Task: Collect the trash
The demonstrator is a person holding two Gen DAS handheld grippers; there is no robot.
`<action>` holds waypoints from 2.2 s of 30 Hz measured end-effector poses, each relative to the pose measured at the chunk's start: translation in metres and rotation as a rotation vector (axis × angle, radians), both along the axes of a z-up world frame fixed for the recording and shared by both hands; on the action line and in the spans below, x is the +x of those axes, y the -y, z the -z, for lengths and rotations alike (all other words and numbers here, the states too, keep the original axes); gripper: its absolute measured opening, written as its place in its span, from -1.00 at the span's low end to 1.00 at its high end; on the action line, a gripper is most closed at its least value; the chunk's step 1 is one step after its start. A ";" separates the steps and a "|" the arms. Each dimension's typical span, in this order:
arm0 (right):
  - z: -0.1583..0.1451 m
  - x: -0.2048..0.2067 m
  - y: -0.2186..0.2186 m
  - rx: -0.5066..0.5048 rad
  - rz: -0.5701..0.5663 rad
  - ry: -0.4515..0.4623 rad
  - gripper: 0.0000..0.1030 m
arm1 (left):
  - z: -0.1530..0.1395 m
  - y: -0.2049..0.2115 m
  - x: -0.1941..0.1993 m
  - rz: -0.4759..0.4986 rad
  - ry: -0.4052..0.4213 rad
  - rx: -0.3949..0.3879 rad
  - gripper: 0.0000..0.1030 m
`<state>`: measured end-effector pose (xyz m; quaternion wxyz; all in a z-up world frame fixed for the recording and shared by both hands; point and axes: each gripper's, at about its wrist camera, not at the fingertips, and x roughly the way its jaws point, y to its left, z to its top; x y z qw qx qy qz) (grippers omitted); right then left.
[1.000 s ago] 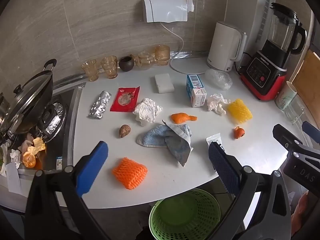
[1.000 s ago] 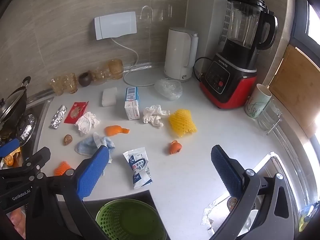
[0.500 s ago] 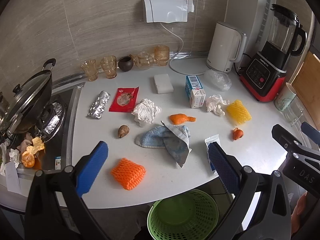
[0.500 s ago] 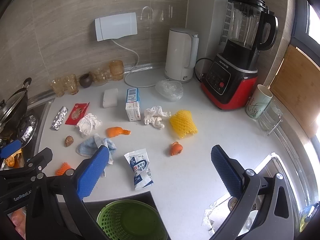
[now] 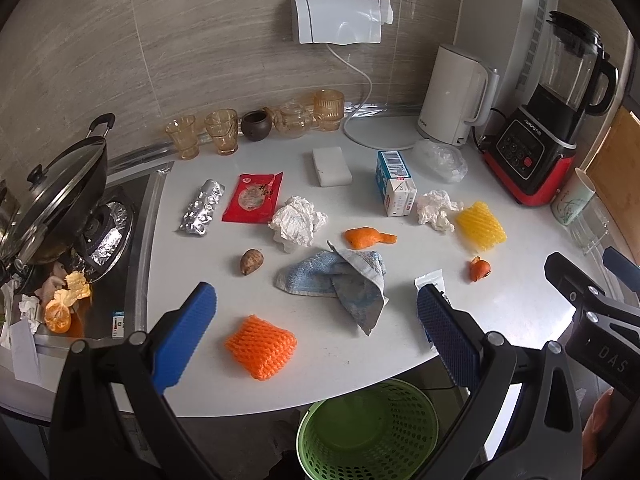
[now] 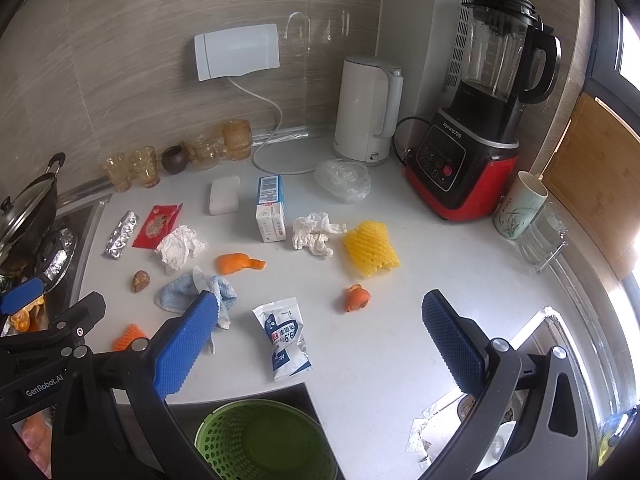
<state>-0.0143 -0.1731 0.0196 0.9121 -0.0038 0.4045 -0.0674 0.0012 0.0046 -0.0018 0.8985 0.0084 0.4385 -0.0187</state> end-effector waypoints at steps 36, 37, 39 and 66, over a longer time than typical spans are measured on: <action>0.003 0.008 -0.012 0.003 -0.005 -0.018 0.96 | 0.011 -0.014 0.006 -0.014 -0.019 -0.002 0.87; 0.003 0.008 -0.012 0.003 -0.005 -0.018 0.96 | 0.007 -0.012 0.007 -0.012 -0.019 -0.001 0.87; 0.003 0.008 -0.012 0.003 -0.006 -0.019 0.96 | 0.008 -0.013 0.007 -0.013 -0.019 0.000 0.87; 0.024 0.008 -0.009 0.054 -0.081 -0.045 0.96 | 0.027 -0.022 0.005 -0.011 -0.029 0.026 0.87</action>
